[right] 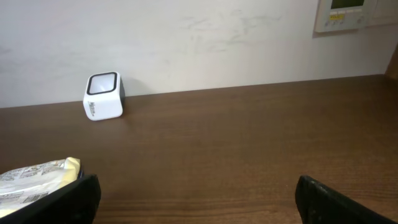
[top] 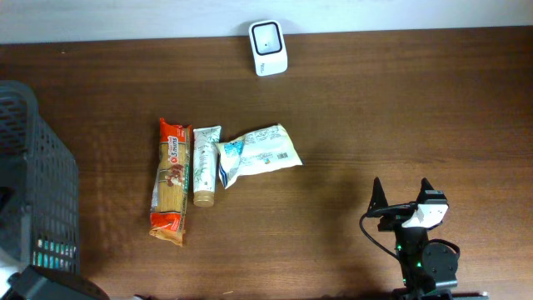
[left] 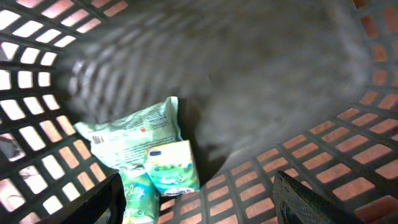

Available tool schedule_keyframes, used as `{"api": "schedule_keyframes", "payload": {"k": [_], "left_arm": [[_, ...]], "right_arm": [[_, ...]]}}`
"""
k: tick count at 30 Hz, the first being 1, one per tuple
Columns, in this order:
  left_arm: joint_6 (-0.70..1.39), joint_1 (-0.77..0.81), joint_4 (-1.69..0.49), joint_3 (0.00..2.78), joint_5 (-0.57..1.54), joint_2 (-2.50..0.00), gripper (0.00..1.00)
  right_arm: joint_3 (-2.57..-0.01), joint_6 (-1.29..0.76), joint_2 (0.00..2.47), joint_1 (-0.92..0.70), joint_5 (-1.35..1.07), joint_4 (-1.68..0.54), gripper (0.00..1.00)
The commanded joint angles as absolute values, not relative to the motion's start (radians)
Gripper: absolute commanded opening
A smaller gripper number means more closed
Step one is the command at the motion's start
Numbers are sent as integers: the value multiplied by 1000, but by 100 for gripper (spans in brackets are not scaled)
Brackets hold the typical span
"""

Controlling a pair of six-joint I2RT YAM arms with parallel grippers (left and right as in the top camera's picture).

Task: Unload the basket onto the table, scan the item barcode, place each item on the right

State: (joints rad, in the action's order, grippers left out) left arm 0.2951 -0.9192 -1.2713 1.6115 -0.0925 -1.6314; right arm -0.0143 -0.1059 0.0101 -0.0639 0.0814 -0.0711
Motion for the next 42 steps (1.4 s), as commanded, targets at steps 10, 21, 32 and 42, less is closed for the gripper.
{"api": "schedule_keyframes", "payload": {"k": [10, 21, 32, 42], "left_arm": [[233, -1029, -1183, 1399, 37, -1686, 75], [234, -1029, -1084, 1244, 6, -1687, 79], [234, -1029, -1065, 1225, -33, -1687, 79], [234, -1029, -928, 1087, -34, -1687, 59]], "right_arm": [[-6, -110, 4, -59, 83, -73, 99], [-6, -110, 4, -59, 83, -73, 99], [-6, -110, 4, -59, 83, -73, 99], [-6, -110, 4, -59, 83, -73, 99]]}}
